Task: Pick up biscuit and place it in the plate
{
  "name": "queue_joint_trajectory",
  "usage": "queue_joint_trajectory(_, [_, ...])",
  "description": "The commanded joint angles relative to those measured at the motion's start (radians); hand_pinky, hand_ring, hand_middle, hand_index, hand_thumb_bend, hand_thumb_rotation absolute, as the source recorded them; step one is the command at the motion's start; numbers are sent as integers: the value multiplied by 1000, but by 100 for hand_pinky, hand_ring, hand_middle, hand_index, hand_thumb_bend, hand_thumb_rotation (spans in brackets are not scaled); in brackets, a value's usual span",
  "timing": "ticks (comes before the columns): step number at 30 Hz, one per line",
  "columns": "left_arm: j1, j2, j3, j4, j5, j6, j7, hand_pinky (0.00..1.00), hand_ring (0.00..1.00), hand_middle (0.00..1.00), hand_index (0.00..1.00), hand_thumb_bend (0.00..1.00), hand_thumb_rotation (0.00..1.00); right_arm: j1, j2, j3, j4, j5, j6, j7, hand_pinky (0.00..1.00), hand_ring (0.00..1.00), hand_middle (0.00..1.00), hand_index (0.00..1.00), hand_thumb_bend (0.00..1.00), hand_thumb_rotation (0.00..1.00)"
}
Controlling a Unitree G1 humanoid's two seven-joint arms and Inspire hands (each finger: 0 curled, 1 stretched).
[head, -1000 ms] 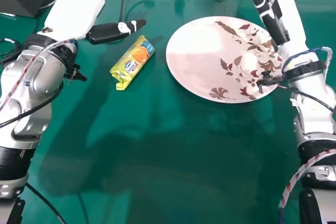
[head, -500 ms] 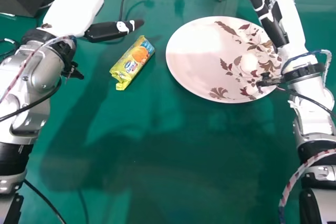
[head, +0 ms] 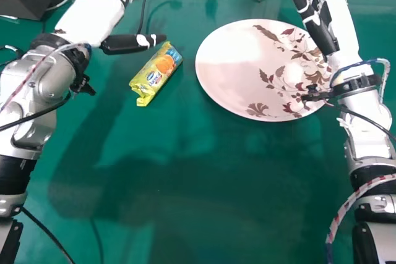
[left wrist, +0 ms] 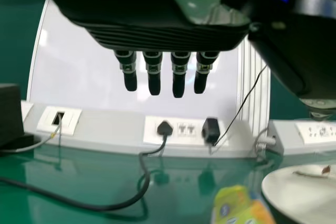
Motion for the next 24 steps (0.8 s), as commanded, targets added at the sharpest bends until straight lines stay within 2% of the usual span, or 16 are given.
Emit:
queue_joint_trajectory(1, [-24,11,-11,24,-10,-3,2,100,100,100,100,100,89,-2,0,2,-2,0,-4,-9,84,100,100,100,100,43])
queue_joint_trajectory(20, [-69,-21,-83,142,4,35,2,100,100,100,100,100,90,5,1,12,-26,-9,10,-33,85,100,100,100,100,42])
queue_joint_trajectory(24, [-70,-21,-92,164,-4,20,13,100,100,100,100,100,90,4,3,15,-26,-9,11,-37,85,100,100,100,100,41])
